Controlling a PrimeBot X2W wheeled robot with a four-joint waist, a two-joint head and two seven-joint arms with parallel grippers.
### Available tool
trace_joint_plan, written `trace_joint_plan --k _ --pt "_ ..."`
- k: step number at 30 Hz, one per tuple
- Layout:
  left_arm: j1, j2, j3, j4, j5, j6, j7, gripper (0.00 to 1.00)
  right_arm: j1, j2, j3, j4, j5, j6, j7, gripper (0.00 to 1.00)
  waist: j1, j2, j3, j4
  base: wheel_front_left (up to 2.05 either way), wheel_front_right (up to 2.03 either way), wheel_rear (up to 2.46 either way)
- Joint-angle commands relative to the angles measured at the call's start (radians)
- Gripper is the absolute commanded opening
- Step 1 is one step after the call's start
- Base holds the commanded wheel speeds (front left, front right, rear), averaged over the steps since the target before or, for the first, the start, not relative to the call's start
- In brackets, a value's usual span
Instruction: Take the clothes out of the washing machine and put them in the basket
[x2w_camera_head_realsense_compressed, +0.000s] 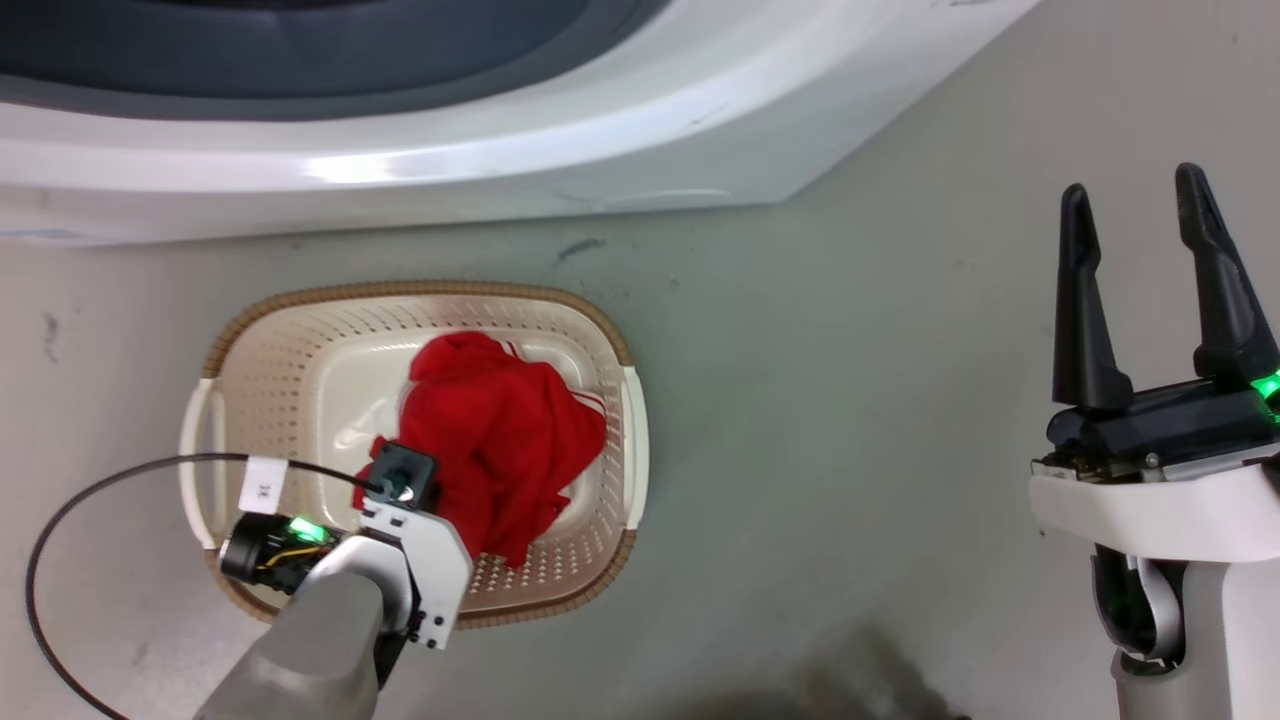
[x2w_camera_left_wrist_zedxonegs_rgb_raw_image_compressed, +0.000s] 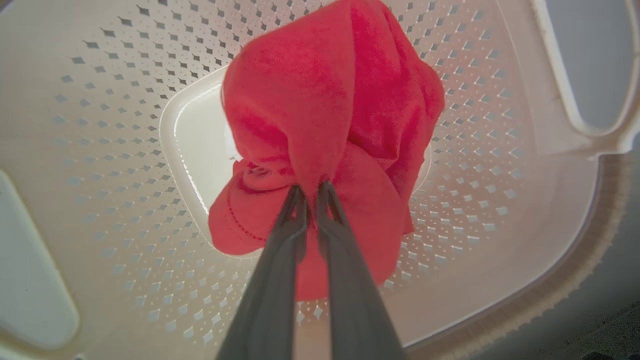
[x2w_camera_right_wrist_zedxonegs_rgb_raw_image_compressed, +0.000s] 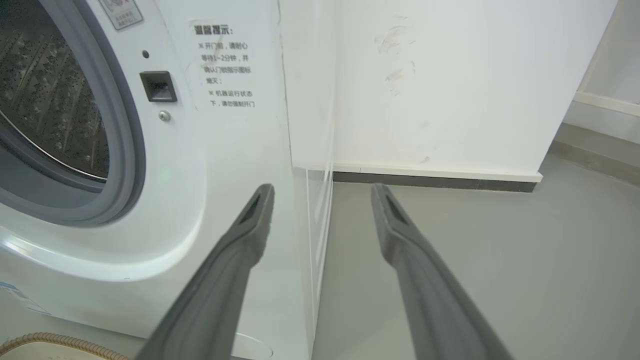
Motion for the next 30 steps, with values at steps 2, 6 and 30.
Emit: trace_joint_plan --k 2,6,30 --pt "-0.031 0.001 -0.004 0.035 0.001 0.000 0.012 0.00 -0.022 0.002 -0.006 -0.005 0.008 -0.001 -0.002 1.00 -0.0003 0.0000 0.055 -0.031 0.00 0.00 0.00" --pt "-0.069 0.002 -0.015 0.087 0.005 0.007 0.054 0.00 -0.035 0.002 -0.016 -0.007 0.015 -0.001 -0.002 1.00 -0.0003 0.0000 0.098 -0.040 0.00 0.00 0.00" --pt "0.143 -0.003 0.190 -0.206 -0.053 0.056 -0.074 1.00 0.079 0.001 -0.005 0.052 -0.005 -0.001 -0.002 1.00 -0.0003 0.0000 -0.210 0.046 0.00 0.00 0.00"
